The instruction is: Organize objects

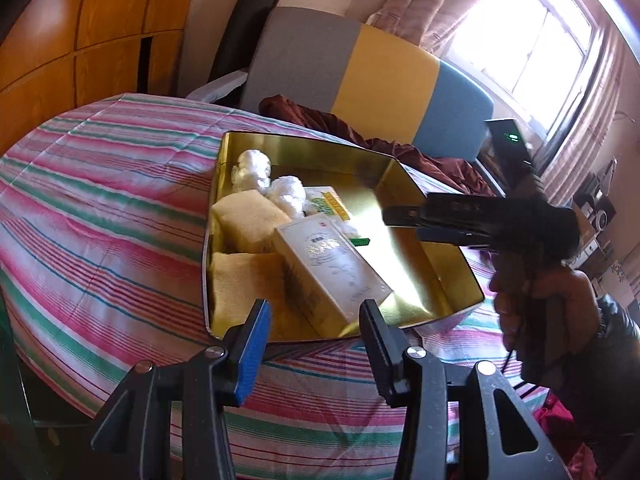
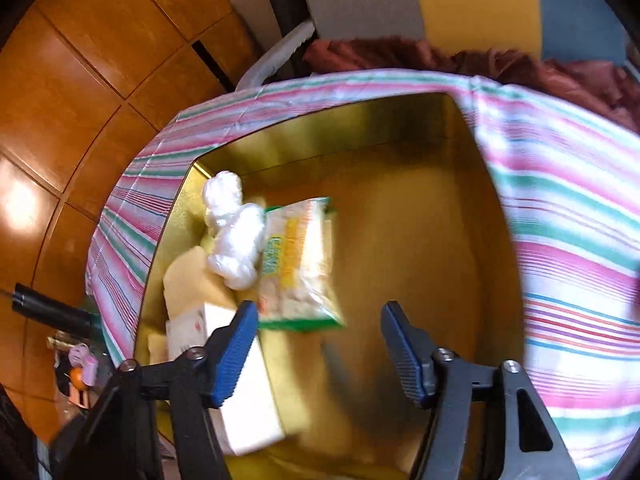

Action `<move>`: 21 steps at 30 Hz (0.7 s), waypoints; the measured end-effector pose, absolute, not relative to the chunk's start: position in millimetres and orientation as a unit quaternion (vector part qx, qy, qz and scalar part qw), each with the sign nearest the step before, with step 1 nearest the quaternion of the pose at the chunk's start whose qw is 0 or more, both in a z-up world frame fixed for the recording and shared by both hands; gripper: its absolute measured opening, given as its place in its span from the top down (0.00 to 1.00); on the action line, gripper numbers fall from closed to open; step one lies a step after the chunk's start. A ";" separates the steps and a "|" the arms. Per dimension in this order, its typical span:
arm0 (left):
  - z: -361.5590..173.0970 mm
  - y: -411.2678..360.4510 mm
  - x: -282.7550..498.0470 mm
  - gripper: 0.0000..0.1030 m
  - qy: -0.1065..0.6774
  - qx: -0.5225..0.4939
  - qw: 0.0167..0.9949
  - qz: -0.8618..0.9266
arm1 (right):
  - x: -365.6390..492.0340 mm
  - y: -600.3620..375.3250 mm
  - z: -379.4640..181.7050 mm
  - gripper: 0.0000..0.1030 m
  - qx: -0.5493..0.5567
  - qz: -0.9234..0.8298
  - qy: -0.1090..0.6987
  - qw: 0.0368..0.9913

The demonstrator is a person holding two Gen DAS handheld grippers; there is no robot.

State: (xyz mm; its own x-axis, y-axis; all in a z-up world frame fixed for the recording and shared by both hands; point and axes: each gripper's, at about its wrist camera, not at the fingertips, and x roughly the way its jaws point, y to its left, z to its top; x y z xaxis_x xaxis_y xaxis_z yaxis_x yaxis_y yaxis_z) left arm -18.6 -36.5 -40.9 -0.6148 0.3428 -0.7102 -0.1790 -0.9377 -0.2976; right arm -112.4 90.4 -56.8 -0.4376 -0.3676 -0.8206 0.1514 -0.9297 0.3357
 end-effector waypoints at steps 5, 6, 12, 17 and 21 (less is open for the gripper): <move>-37.4 -24.3 -15.7 0.55 -0.096 -0.415 0.157 0.891 | -80.7 128.6 -39.1 0.25 0.472 -0.867 -0.091 0.131; -36.7 -21.4 -15.5 0.55 -0.093 -0.415 0.159 0.891 | -75.1 138.3 -36.1 0.24 0.466 -0.871 -0.090 0.126; -29.8 5.3 -13.7 0.55 -0.067 -0.415 0.180 0.890 | -45.4 212.6 -25.7 0.22 0.447 -0.886 -0.101 0.065; -17.2 36.3 -13.9 0.55 -0.036 -0.405 0.209 0.889 | -26.8 295.8 -17.6 0.22 0.426 -0.895 -0.132 -0.017; -8.3 71.6 -17.7 0.55 -0.011 -0.402 0.234 0.885 | -14.6 374.7 -10.0 0.21 0.386 -0.899 -0.177 -0.105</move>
State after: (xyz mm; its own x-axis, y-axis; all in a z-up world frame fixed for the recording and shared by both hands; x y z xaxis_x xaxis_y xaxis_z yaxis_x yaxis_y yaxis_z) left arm -17.7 71.6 -8.3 -0.5669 0.4222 -0.7074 -0.4052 -0.8905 -0.2068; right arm -14.6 374.7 -10.0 -0.6801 0.0524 -0.7313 -0.3261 -0.9150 0.2377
